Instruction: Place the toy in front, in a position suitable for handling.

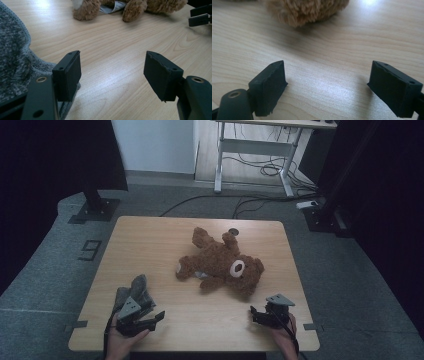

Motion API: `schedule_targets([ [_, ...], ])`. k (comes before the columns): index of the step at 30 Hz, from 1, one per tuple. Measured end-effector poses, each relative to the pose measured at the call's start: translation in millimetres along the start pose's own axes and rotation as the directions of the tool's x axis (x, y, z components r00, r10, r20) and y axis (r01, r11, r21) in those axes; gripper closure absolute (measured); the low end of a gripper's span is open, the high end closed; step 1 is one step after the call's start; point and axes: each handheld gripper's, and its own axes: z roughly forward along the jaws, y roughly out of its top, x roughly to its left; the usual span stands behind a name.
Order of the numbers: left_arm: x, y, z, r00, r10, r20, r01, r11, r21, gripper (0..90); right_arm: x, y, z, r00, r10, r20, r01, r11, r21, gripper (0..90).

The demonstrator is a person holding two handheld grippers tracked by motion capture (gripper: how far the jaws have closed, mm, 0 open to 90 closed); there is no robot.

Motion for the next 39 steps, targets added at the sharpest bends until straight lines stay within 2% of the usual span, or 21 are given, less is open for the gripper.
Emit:
schedule_targets([
  [8, -3.6, 3.7, 5.8, 1.0, -0.008, 0.004, 0.008, 0.9998, 0.021, 30.4, -2.2, -0.6, -2.8, 0.9998, 0.021, -0.005, -0.021, 0.999, -0.045, 14.4],
  [11, -6.0, 8.2, 6.3, 0.9999, -0.01, 0.01, 0.01, 0.9998, 0.019, 29.5, -2.7, -1.3, -5.3, 0.9991, 0.036, -0.023, -0.037, 0.997, -0.063, 14.6],
  [13, -7.4, 13.0, 7.4, 0.9999, -0.007, 0.013, 0.007, 0.9999, 0.013, 29.1, -3.0, -0.7, -6.6, 0.9986, 0.045, -0.03, -0.047, 0.996, -0.076, 15.0],
  [16, -11.5, 23.5, 11.6, 1.0, 0.004, -0.003, -0.004, 1.0, 0.004, 25.7, -3.5, 2.6, -8.5, 0.9986, 0.037, -0.037, -0.041, 0.993, -0.113, 15.8],
  [21, -15.6, 35.2, 15.9, 1.0, 0.002, -0.007, -0.002, 1.0, -0.003, 23.0, -2.8, 5.6, -8.6, 0.9969, 0.046, -0.065, -0.054, 0.99, -0.132, 16.1],
  [24, -16.4, 46.1, 22.8, 0.9994, 0.028, -0.02, -0.028, 0.9996, 0.002, 22.1, 1.1, 8.4, -7.3, 0.9959, 0.031, -0.084, -0.043, 0.989, -0.138, 15.8],
  [28, -12.6, 57.9, 30.2, 0.9994, 0.03, -0.016, -0.03, 0.9995, 0.014, 21.7, 4.8, 11.6, -8.1, 0.9963, 0.018, -0.084, -0.03, 0.989, -0.145, 15.5],
  [31, -6.9, 67.1, 36.8, 1.0, 0.006, -0.005, -0.006, 0.9999, 0.016, 22.0, 6.4, 16.9, -9.5, 0.9947, 0.036, -0.096, -0.051, 0.986, -0.161, 15.6],
  [33, -2.7, 76.0, 43.3, 0.9996, 0.019, -0.018, -0.019, 0.9997, 0.012, 22.4, 7.0, 27.4, -6.3, 0.9944, 0.038, -0.099, -0.055, 0.983, -0.177, 15.6],
  [39, 4.8, 87.8, 57.5, 0.9999, 0.011, -0.008, -0.011, 0.9999, 0.001, 23.7, 8.2, 43.9, 2.0, 0.9926, 0.053, -0.109, -0.073, 0.979, -0.19, 15.6],
])
